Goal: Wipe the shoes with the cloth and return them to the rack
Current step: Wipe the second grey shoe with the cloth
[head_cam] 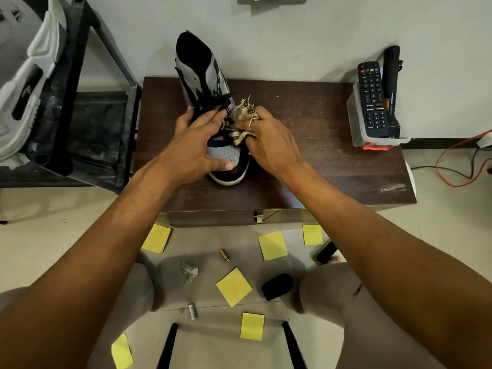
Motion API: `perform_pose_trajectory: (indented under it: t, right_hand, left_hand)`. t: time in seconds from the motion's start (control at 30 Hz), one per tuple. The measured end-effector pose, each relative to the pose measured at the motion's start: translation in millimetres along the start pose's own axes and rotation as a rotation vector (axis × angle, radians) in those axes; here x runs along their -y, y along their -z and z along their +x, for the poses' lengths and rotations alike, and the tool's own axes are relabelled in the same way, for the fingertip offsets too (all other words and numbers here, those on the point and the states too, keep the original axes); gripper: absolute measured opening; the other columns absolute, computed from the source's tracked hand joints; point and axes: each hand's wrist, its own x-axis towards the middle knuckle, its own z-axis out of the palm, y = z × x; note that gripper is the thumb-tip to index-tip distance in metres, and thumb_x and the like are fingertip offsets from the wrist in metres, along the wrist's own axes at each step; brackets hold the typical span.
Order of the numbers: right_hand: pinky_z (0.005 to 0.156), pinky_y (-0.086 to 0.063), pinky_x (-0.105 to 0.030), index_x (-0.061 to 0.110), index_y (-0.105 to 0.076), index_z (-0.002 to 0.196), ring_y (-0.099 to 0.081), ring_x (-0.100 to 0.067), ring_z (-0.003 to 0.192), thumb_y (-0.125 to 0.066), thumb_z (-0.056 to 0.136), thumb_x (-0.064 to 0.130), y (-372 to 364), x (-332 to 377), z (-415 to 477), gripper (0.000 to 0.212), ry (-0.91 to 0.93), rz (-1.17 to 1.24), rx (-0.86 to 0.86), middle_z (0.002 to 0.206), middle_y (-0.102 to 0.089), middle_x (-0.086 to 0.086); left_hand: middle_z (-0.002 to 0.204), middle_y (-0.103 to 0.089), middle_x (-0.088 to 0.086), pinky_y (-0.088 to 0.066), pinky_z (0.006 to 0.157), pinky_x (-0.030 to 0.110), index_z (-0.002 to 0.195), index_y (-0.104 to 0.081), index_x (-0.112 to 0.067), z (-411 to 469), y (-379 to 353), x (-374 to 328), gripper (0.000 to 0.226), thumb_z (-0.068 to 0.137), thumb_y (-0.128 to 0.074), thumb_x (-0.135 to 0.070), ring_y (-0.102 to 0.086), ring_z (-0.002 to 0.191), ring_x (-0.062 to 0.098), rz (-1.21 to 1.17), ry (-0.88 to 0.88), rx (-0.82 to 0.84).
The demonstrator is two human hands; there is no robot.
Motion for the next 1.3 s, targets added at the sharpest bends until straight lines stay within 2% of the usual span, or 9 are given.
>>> perform_pose_trajectory:
  t: [0.13, 0.3, 0.47, 0.57, 0.67, 0.87, 1.07, 1.17, 1.3]
  right_hand:
    - [0.081, -0.055, -0.046, 0.026, -0.069, 0.128, -0.063, -0.028, 0.101, -0.057, 0.094, 0.012, -3.6, 2.1, 0.2, 0.039, -0.023, 0.0, -0.04, 0.122, -0.057, -0.002]
    - [0.077, -0.054, -0.04, 0.025, -0.071, 0.126, -0.064, -0.029, 0.101, -0.058, 0.096, 0.018, -8.1, -0.4, -1.0, 0.033, -0.048, -0.01, -0.133, 0.124, -0.059, -0.001]
    - [0.09, -0.053, -0.037, 0.023, -0.07, 0.128, -0.064, -0.029, 0.107, -0.055, 0.095, 0.009, -10.8, -20.3, 4.2, 0.039, -0.248, 0.075, -0.14, 0.126, -0.06, -0.001]
    - [0.093, -0.053, -0.029, 0.02, -0.072, 0.126, -0.063, -0.02, 0.107, -0.056, 0.09, 0.003, -8.1, -13.7, 2.8, 0.043, -0.087, 0.184, -0.167, 0.124, -0.059, 0.0]
    - [0.086, -0.056, -0.035, 0.019, -0.071, 0.128, -0.063, -0.021, 0.104, -0.059, 0.091, 0.004, -10.6, -6.5, -1.8, 0.041, 0.048, 0.13, -0.074, 0.124, -0.058, -0.002]
    - [0.079, -0.055, -0.041, 0.025, -0.07, 0.127, -0.064, -0.028, 0.097, -0.058, 0.096, 0.014, -7.0, -6.1, 1.3, 0.036, -0.053, 0.025, -0.087, 0.119, -0.057, -0.001]
    - [0.091, -0.053, -0.033, 0.025, -0.069, 0.129, -0.063, -0.022, 0.105, -0.055, 0.097, 0.01, -7.1, -26.5, 2.6, 0.038, -0.248, 0.109, -0.122, 0.122, -0.058, 0.002]
    - [0.089, -0.05, -0.027, 0.022, -0.07, 0.129, -0.058, -0.015, 0.1, -0.055, 0.095, 0.009, -4.1, -21.3, 1.1, 0.039, -0.172, 0.164, -0.129, 0.116, -0.054, 0.005]
    - [0.089, -0.055, -0.037, 0.019, -0.068, 0.133, -0.058, -0.016, 0.097, -0.059, 0.095, 0.011, -4.3, -22.8, -3.2, 0.039, -0.107, 0.206, -0.115, 0.112, -0.051, 0.005]
  left_hand:
    - [0.17, -0.008, -0.014, -0.004, 0.124, 0.046, 0.163, -0.013, -0.03, -1.5, 0.5, -0.9, 0.109, 0.08, -0.083, -0.041, 0.013, 0.155, 0.029, -0.01, 0.002, -0.001]
    - [0.17, -0.007, -0.015, -0.003, 0.124, 0.045, 0.164, -0.012, -0.028, -1.8, 1.3, -2.3, 0.11, 0.08, -0.083, -0.041, 0.013, 0.155, 0.029, -0.016, -0.004, -0.002]
    - [0.17, -0.005, -0.016, -0.001, 0.124, 0.043, 0.164, -0.011, -0.027, -0.3, 1.0, -3.2, 0.112, 0.08, -0.084, -0.041, 0.013, 0.155, 0.03, -0.007, -0.001, 0.004]
    - [0.17, -0.005, -0.015, -0.002, 0.124, 0.043, 0.164, -0.011, -0.027, 0.8, 1.0, -3.4, 0.112, 0.08, -0.083, -0.042, 0.013, 0.154, 0.032, 0.0, -0.01, 0.0]
    - [0.17, -0.005, -0.014, -0.003, 0.124, 0.043, 0.164, -0.011, -0.026, 0.8, 1.2, -3.3, 0.111, 0.08, -0.083, -0.042, 0.013, 0.154, 0.032, 0.001, -0.004, 0.004]
    - [0.17, -0.006, -0.014, -0.002, 0.124, 0.045, 0.164, -0.011, -0.027, -0.9, 1.8, -3.8, 0.111, 0.081, -0.082, -0.042, 0.014, 0.155, 0.03, -0.001, 0.001, 0.002]
    - [0.17, -0.005, -0.016, 0.0, 0.123, 0.042, 0.164, -0.012, -0.027, -0.7, 4.6, -4.7, 0.113, 0.079, -0.085, -0.039, 0.013, 0.155, 0.03, 0.007, -0.004, 0.006]
    - [0.17, -0.004, -0.012, 0.004, 0.124, 0.043, 0.164, -0.01, -0.024, -0.6, 10.4, -4.4, 0.115, 0.078, -0.086, -0.035, 0.014, 0.154, 0.033, 0.086, -0.009, 0.019]
    - [0.169, -0.007, -0.017, 0.003, 0.126, 0.048, 0.16, -0.026, -0.03, -3.8, 34.7, 2.7, 0.099, 0.081, -0.085, -0.021, 0.009, 0.156, 0.022, 0.183, -0.006, 0.126]
